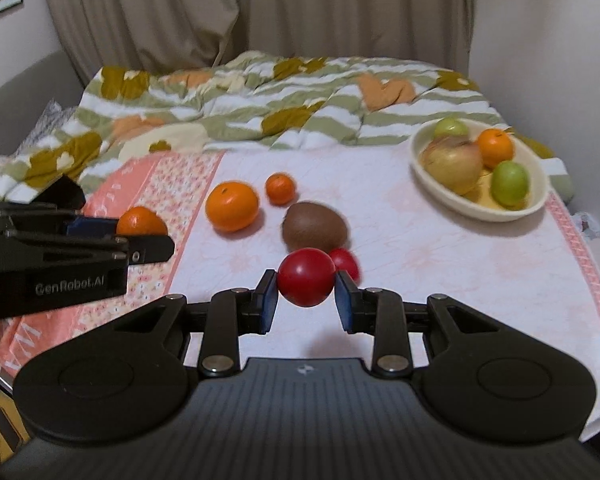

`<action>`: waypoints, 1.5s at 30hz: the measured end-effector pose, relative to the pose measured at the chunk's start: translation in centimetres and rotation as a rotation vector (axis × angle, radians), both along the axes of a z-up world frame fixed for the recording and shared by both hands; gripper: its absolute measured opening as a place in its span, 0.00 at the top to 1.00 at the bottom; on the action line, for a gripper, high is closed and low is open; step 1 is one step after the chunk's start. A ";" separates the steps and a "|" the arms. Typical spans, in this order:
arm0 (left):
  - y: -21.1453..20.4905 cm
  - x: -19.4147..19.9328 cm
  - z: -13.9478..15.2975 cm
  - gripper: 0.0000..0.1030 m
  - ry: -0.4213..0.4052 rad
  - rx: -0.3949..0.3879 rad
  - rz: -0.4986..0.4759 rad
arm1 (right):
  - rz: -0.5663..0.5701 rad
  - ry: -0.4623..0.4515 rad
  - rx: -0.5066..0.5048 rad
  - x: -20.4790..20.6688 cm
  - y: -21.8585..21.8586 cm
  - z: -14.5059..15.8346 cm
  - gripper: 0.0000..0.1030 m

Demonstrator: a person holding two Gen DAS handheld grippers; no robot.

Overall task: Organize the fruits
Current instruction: 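Carry the tangerine and tomato to the white bowl and release both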

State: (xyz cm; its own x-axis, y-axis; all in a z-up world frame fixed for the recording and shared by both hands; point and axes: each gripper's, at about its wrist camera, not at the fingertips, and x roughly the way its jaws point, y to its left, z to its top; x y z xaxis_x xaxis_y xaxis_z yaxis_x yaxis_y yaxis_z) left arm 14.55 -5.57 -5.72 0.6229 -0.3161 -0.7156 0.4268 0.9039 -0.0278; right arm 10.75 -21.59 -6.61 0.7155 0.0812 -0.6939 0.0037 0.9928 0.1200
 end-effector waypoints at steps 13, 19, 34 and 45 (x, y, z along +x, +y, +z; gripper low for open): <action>-9.2 -1.8 4.0 0.60 -0.073 -0.038 0.080 | 0.054 -0.046 -0.003 -0.5 -11.0 3.6 0.55; -14.4 -0.9 4.5 0.60 -0.091 -0.053 0.109 | 0.092 -0.071 -0.017 1.0 -16.7 4.1 0.55; -25.4 5.1 1.0 0.60 0.003 -0.030 0.107 | 0.110 -0.005 -0.046 9.1 -28.0 0.9 0.55; -29.6 9.3 -3.3 0.60 0.113 0.029 0.045 | 0.046 0.055 -0.006 12.6 -31.5 -2.4 0.55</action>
State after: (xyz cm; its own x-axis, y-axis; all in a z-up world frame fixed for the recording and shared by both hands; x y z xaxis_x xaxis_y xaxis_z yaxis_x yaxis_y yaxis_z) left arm 23.83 -35.18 -9.06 0.5510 -0.2683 -0.7902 0.3816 0.9231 -0.0473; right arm 23.38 -53.05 -8.99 0.6718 0.1087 -0.7327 -0.0353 0.9927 0.1150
